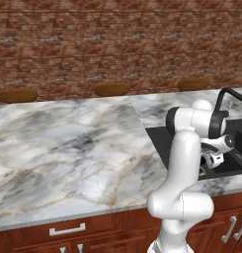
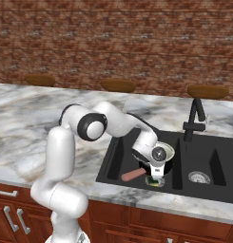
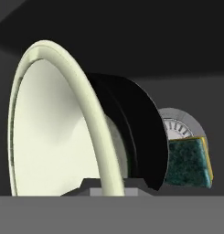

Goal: Pick the saucepan and bowl and place them in the sink. Then turn on the water.

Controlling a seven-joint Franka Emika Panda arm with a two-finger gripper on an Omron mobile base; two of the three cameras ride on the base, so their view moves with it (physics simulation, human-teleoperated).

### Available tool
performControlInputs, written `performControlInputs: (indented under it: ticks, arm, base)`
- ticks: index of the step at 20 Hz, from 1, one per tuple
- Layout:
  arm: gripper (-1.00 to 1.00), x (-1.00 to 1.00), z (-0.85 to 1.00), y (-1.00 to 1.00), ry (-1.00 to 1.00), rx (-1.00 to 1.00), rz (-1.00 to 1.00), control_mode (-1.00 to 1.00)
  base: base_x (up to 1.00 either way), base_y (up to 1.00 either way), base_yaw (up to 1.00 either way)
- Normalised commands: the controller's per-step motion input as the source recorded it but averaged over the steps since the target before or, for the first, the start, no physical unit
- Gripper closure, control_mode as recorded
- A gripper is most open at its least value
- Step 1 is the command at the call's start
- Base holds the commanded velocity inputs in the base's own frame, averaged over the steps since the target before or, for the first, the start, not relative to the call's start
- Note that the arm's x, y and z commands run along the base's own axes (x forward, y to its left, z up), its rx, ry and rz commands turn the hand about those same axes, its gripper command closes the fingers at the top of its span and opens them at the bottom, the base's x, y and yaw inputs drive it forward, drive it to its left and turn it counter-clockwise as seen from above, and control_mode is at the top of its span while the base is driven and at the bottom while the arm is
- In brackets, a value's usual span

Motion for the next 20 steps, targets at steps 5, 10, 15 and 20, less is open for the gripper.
performControlInputs:
  ticks: [5,10,15,20]
  arm:
    - [1.00,0.00,-0.01,-0.01,0.00,0.00,0.00,-1.00]
    - [-1.00,0.00,0.00,0.00,0.00,0.00,0.00,-1.00]
    - [-1.00,0.00,0.10,0.00,0.03,0.00,0.00,-1.00]
    - [-1.00,0.00,0.22,-0.03,0.02,0.00,0.00,-1.00]
  base:
    - [0.00,0.00,0.00]
    - [0.00,0.00,0.00]
    - [0.00,0.00,0.00]
    - [0.00,0.00,0.00]
